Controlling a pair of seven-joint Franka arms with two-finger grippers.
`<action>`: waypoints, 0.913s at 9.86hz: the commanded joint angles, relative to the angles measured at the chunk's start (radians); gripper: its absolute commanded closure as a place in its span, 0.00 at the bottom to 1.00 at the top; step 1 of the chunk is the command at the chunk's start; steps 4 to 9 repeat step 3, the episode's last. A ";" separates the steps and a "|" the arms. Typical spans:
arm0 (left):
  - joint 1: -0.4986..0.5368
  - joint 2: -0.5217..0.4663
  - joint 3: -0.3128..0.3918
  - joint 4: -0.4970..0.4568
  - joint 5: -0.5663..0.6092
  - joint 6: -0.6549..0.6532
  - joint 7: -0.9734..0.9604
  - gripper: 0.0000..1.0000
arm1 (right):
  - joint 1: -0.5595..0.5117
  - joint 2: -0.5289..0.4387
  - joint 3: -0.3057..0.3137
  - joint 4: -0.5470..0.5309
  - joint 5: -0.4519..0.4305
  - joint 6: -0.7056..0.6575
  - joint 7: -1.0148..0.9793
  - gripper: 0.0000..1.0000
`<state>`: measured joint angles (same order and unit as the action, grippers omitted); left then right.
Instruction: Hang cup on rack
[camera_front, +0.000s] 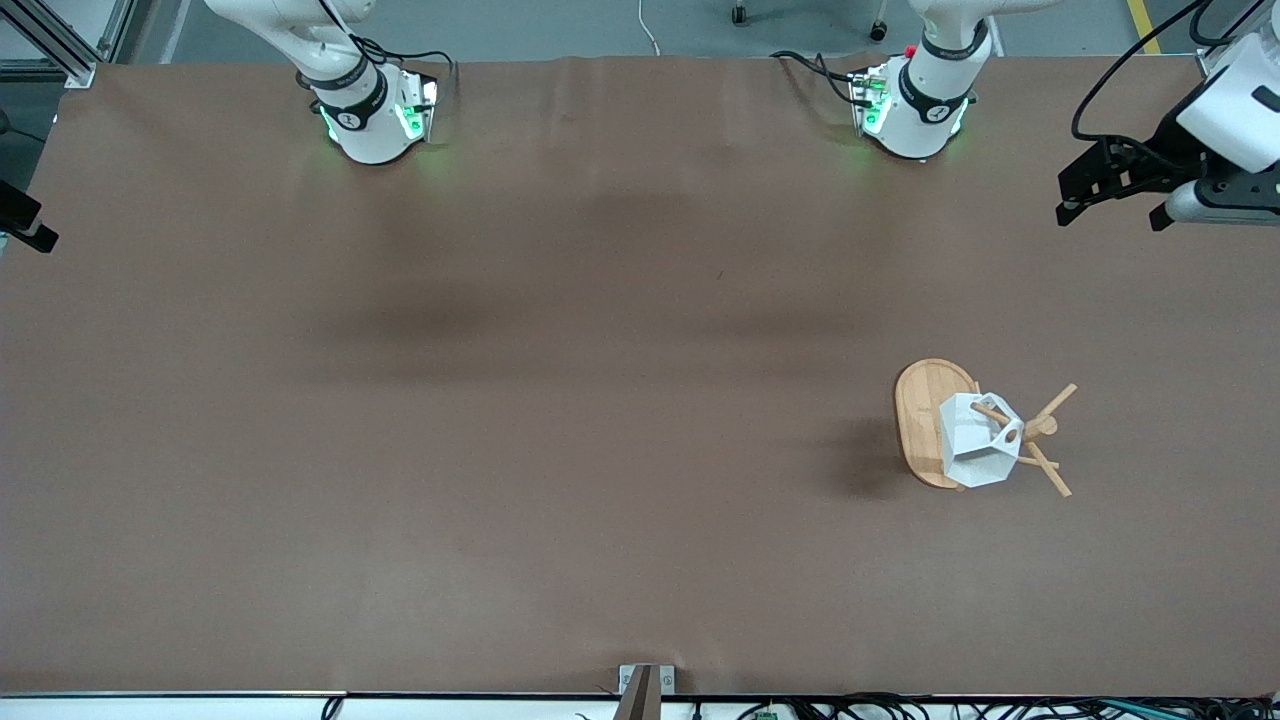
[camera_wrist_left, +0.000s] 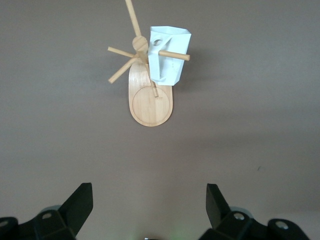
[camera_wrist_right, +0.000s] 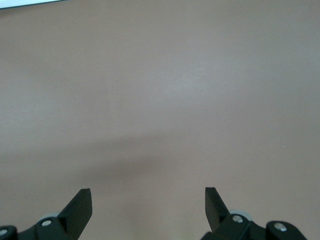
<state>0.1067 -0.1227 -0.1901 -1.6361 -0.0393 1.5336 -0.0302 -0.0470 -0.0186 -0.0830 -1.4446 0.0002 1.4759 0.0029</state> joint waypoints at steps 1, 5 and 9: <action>0.018 -0.012 -0.005 -0.038 0.009 -0.003 0.003 0.00 | 0.006 -0.006 -0.001 -0.003 0.004 0.000 0.006 0.00; 0.018 -0.012 -0.003 -0.034 0.009 -0.006 -0.034 0.00 | 0.019 -0.006 0.002 -0.003 -0.035 -0.002 0.006 0.00; 0.018 -0.012 -0.003 -0.034 0.009 -0.006 -0.034 0.00 | 0.019 -0.006 0.002 -0.003 -0.035 -0.002 0.006 0.00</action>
